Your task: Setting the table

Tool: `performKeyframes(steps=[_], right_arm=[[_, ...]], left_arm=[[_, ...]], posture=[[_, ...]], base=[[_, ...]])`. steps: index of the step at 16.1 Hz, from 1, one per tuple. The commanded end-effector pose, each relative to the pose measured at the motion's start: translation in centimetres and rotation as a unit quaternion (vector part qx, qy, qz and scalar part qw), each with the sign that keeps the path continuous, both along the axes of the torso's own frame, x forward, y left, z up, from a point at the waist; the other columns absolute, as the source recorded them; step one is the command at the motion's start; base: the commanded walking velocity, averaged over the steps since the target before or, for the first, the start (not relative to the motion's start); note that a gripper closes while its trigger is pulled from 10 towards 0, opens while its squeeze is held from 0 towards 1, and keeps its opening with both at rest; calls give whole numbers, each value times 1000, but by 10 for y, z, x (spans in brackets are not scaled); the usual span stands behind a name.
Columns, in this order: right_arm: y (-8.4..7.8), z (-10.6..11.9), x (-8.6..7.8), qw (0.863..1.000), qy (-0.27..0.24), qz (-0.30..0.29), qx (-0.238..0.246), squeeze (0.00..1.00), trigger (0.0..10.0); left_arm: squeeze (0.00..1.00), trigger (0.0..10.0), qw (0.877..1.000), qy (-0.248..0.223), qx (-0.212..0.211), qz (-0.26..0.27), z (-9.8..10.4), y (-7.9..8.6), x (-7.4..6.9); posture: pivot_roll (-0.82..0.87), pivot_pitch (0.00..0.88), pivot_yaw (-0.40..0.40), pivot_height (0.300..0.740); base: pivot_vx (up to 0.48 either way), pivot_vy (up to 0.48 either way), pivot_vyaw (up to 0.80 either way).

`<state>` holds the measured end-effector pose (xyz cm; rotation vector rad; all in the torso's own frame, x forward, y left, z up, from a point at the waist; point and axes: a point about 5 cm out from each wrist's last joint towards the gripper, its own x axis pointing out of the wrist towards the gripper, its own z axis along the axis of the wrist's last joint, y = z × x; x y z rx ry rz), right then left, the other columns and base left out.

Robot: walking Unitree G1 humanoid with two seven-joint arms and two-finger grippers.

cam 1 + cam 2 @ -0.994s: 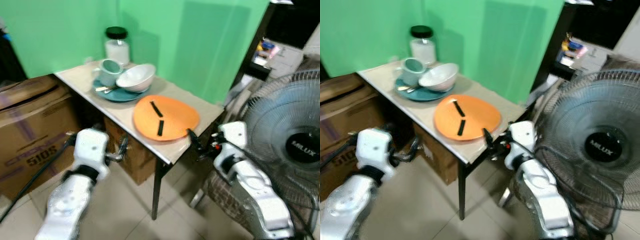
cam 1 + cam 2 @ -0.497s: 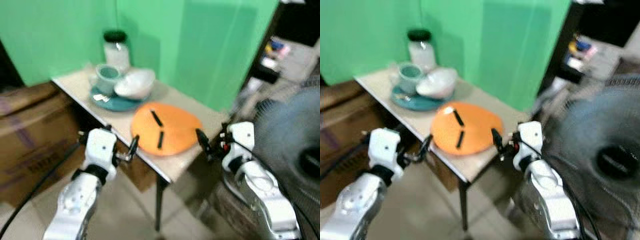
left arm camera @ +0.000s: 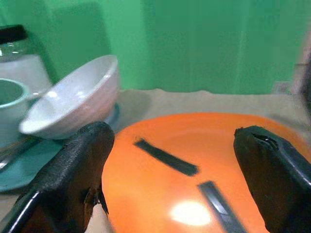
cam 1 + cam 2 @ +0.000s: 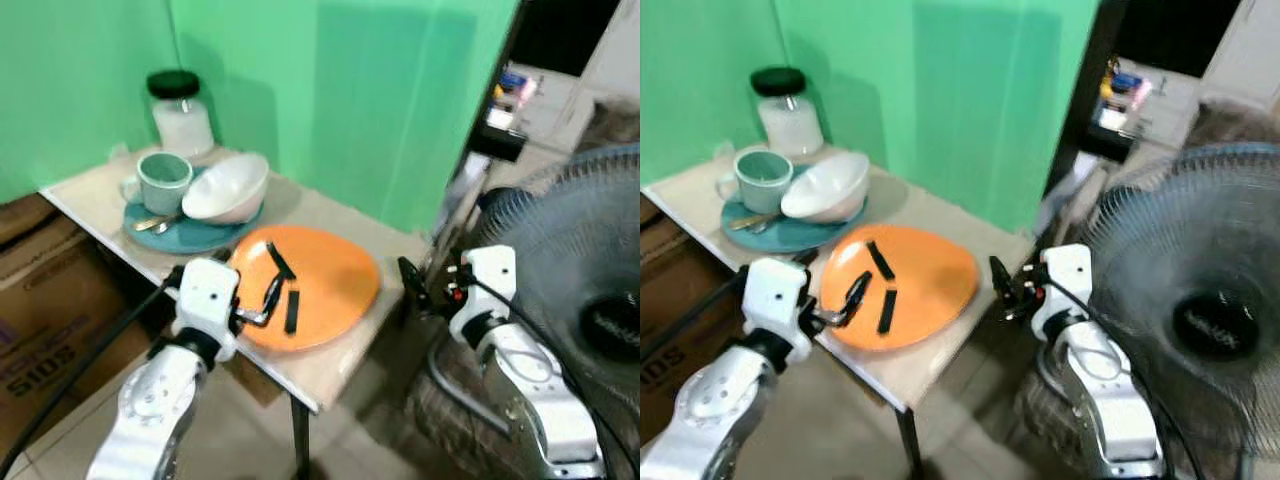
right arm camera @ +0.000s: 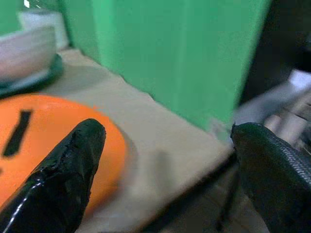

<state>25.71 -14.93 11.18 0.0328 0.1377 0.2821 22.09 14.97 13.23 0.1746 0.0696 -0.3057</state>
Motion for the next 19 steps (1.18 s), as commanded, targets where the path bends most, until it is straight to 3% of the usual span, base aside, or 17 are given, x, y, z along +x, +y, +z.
performKeyframes(steps=[1, 3, 4, 5, 6, 10, 13, 19], right_arm=[[8, 4, 2, 1000, -6, 13, 5, 914, 10000], [9, 4, 2, 1000, -4, 22, 7, 906, 10000], [10, 5, 2, 999, -4, 31, 8, 780, 10000], [10, 6, 2, 999, -4, 38, 15, 286, 10000], [10, 7, 3, 999, -2, 40, 26, 0, 10000], [12, 8, 5, 998, 2, 55, 24, 0, 10000], [13, 10, 5, 998, 0, 60, 25, 0, 10000], [14, 15, 10, 996, 3, 78, 40, 0, 10000]], left_arm=[[0, 10000, 1000, 9, 8, 2, -1, 4, -1], [0, 10000, 999, 34, 29, -24, -11, 2, -4], [0, 10000, 998, 45, 39, -29, -17, 4, -3], [0, 10000, 997, 51, 43, -31, -19, 5, -3], [0, 10000, 997, 57, 48, -34, -22, 7, -2], [0, 10000, 992, 82, 61, -72, -36, 7, 7], [0, 10000, 989, 104, 70, -77, -52, 17, 9], [0, 10000, 987, 133, 68, -67, -73, 29, 2]], posture=[[113, 0, -28, 740], [108, 0, -26, 740], [107, 0, -26, 740], [108, 0, -27, 740], [106, 0, -27, 740], [103, 2, -30, 740], [98, 4, -24, 740], [99, 2, -24, 740]], base=[[0, 0, 0], [0, 0, 0], [0, 0, 0], [0, 0, 0], [0, 0, 0], [0, 0, 0], [0, 0, 0], [0, 0, 0]])
